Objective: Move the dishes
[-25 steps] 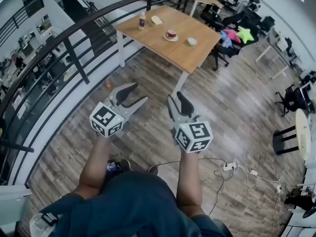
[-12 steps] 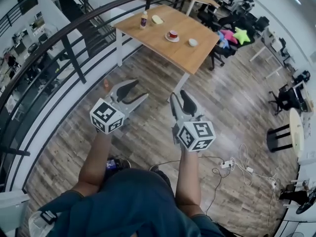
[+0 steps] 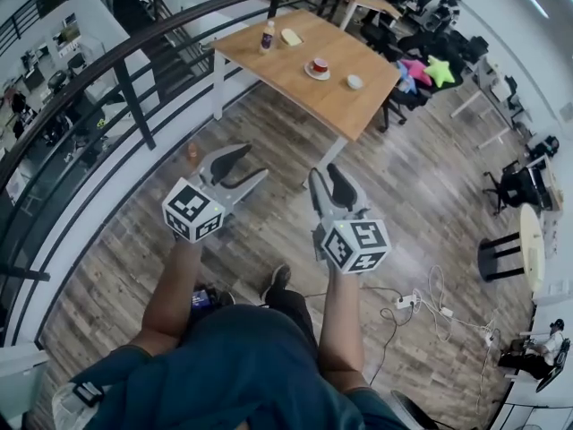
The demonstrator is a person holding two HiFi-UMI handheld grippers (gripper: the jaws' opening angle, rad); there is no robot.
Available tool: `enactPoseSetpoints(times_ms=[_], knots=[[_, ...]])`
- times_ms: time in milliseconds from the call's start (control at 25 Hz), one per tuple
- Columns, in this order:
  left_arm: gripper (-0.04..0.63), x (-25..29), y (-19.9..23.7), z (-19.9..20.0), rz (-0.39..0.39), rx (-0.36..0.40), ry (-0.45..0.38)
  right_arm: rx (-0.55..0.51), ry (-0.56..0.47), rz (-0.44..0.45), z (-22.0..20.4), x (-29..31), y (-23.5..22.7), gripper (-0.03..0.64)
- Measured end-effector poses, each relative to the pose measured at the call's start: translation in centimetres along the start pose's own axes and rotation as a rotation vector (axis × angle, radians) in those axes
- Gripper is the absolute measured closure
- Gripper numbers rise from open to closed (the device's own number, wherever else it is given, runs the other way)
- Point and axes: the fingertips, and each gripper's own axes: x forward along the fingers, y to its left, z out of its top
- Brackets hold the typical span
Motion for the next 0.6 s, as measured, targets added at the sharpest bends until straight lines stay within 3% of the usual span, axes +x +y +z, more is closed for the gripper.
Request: enactPoseSetpoints(times_ms=[360, 600], knots=[[0.367, 2.5, 4.2, -1.0, 0.095, 0.018, 0.034, 0.036, -0.014, 0.063, -0.2, 5.0, -4.7, 0.488], [0.368, 7.7, 6.6, -2.4, 0.142, 0.021, 0.066, 0.06, -0.007, 0.112, -0.3, 9.2, -10.5, 0.488]])
